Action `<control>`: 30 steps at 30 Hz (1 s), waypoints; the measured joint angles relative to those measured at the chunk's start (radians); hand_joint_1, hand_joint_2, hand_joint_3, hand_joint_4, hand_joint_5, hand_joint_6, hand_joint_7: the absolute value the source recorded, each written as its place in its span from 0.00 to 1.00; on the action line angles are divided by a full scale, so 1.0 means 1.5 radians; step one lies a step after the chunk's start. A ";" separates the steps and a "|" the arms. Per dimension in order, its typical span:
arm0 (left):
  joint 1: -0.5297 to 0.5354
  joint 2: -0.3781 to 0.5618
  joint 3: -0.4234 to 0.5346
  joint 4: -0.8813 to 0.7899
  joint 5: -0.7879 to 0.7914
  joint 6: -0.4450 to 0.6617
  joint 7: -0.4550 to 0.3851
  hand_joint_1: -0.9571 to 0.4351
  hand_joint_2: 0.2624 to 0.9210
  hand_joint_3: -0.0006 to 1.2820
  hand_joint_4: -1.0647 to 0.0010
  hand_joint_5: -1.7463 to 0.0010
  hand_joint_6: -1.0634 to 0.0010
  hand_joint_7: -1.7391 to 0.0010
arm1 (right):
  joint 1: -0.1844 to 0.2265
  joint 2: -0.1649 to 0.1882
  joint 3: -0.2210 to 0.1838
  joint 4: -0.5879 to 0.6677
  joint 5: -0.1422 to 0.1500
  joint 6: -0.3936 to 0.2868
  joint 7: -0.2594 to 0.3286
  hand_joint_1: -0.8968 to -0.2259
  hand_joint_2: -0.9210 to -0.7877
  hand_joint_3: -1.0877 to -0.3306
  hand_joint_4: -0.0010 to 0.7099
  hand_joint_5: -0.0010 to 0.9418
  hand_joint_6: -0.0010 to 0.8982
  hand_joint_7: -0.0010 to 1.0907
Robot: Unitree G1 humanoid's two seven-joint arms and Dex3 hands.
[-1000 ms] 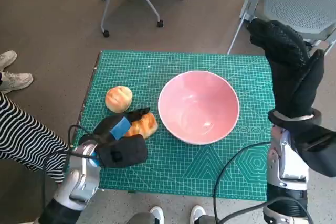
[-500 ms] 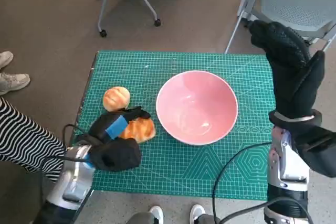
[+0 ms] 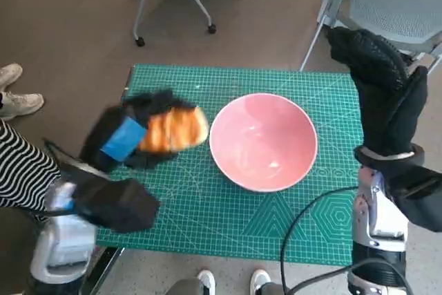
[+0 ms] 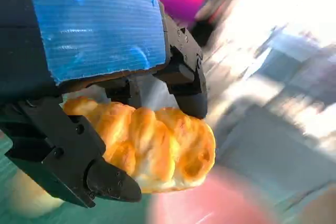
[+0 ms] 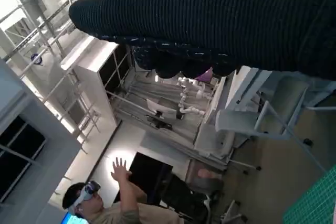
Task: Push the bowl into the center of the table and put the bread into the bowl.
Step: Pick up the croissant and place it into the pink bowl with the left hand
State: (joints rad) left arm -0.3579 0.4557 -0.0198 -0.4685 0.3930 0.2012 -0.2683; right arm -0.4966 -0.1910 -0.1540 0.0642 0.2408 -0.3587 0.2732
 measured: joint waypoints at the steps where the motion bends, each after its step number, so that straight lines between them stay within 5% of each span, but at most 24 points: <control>1: -0.012 -0.003 0.001 0.000 -0.006 -0.008 0.002 0.69 0.31 0.62 0.28 0.26 0.31 0.31 | 0.000 0.000 0.000 0.000 0.000 0.000 0.000 0.29 0.00 0.51 0.29 0.00 0.12 0.47; 5: -0.064 -0.022 -0.008 0.014 -0.013 -0.050 0.015 0.69 0.18 0.77 0.33 0.21 0.34 0.23 | 0.000 -0.001 -0.001 0.000 0.000 0.001 0.000 0.29 0.00 0.50 0.28 0.00 0.12 0.47; 7: -0.086 -0.030 -0.020 0.027 -0.013 -0.069 0.020 0.69 0.16 0.79 0.33 0.14 0.34 0.29 | 0.000 -0.001 -0.001 0.000 0.000 0.001 0.000 0.29 0.00 0.50 0.28 0.00 0.11 0.47; 13: -0.141 -0.057 -0.070 0.076 -0.004 -0.104 0.020 0.69 0.21 0.73 0.28 0.16 0.32 0.36 | 0.001 -0.002 -0.002 -0.001 0.000 0.001 0.000 0.28 0.00 0.50 0.27 0.00 0.11 0.47; 22: -0.207 -0.103 -0.152 0.183 0.015 -0.133 0.009 0.69 0.75 0.20 0.16 0.41 0.34 0.39 | 0.004 -0.002 -0.003 -0.005 -0.001 0.001 0.000 0.28 0.00 0.50 0.26 0.00 0.10 0.47; 30: -0.230 -0.130 -0.193 0.361 0.016 -0.198 0.007 0.69 0.95 0.09 0.27 0.34 0.47 0.34 | 0.008 -0.005 -0.006 -0.011 -0.001 0.001 0.000 0.27 0.00 0.51 0.25 0.00 0.09 0.47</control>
State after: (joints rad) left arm -0.7028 0.2611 -0.3100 0.0722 0.4176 -0.0964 -0.2583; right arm -0.4843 -0.1980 -0.1627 0.0472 0.2395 -0.3576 0.2731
